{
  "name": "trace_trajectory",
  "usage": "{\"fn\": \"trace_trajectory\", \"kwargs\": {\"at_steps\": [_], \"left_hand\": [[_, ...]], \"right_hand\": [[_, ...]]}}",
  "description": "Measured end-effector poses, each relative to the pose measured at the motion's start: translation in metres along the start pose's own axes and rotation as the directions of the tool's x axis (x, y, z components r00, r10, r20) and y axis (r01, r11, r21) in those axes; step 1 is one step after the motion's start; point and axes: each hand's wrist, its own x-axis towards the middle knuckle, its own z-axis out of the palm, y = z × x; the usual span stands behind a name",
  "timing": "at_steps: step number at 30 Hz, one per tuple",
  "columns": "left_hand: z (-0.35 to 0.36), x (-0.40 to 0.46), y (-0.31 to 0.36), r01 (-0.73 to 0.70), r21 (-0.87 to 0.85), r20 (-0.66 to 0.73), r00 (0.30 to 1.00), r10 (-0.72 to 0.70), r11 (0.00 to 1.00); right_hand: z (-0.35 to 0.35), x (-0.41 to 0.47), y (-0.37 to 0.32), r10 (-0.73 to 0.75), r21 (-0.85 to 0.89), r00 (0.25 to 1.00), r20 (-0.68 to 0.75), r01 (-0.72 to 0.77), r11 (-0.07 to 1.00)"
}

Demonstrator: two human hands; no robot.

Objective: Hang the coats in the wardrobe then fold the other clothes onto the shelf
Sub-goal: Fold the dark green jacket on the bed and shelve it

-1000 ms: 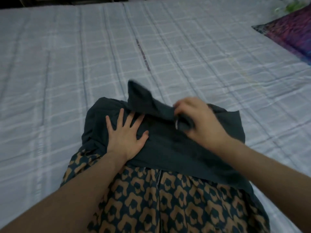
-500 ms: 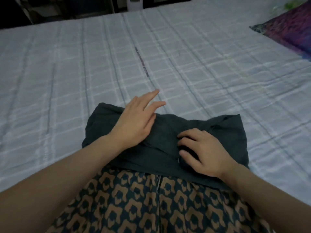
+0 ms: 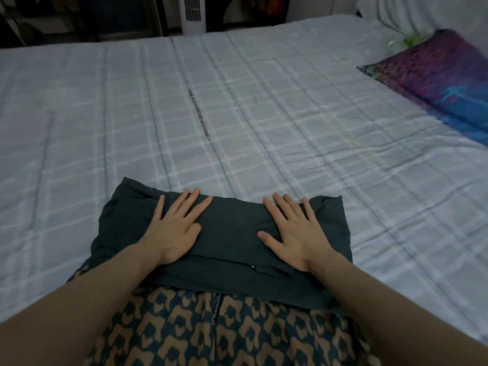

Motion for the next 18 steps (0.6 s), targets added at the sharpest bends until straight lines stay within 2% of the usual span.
{"fn": "trace_trajectory", "kwargs": {"at_steps": [3,6,8,11,12,13,15,16,17,18], "left_hand": [[-0.016,0.002,-0.009,-0.042,0.007,0.095,0.995,0.041,0.999],[-0.033,0.007,-0.017,-0.101,0.167,0.114,0.990,0.082,0.981],[-0.043,0.012,-0.017,-0.082,0.236,0.100,0.993,0.060,0.968],[-0.061,0.026,-0.024,-0.033,0.211,0.169,0.986,-0.003,0.977],[-0.066,0.029,-0.028,-0.024,0.190,0.207,0.978,-0.016,0.982],[-0.069,0.031,-0.033,-0.018,0.179,0.227,0.974,-0.024,0.984],[-0.066,0.030,-0.042,-0.021,0.189,0.228,0.973,-0.024,0.982],[-0.062,0.027,-0.046,-0.020,0.186,0.238,0.971,-0.025,0.982],[-0.057,0.023,-0.050,-0.012,0.168,0.259,0.965,-0.033,0.986],[-0.052,0.019,-0.055,-0.002,0.132,0.281,0.959,-0.036,0.991]], "right_hand": [[-0.005,-0.008,0.021,0.040,-0.063,0.998,0.039,-0.037,0.997],[-0.007,-0.021,0.051,0.186,-0.013,0.974,0.129,-0.186,0.983],[-0.009,-0.022,0.056,0.174,-0.008,0.967,0.185,-0.176,0.984],[-0.018,-0.014,0.054,0.176,0.027,0.948,0.265,-0.189,0.982],[-0.022,-0.011,0.050,0.196,0.090,0.950,0.245,-0.224,0.971],[-0.025,-0.007,0.046,0.240,0.183,0.957,0.162,-0.268,0.946],[-0.027,-0.002,0.031,0.374,0.362,0.919,-0.128,-0.308,0.880],[-0.024,-0.001,0.025,0.392,0.373,0.895,-0.212,-0.297,0.879],[-0.016,-0.003,0.019,0.352,0.322,0.911,-0.215,-0.275,0.906],[-0.005,-0.008,0.015,0.291,0.254,0.944,-0.157,-0.246,0.935]]}}
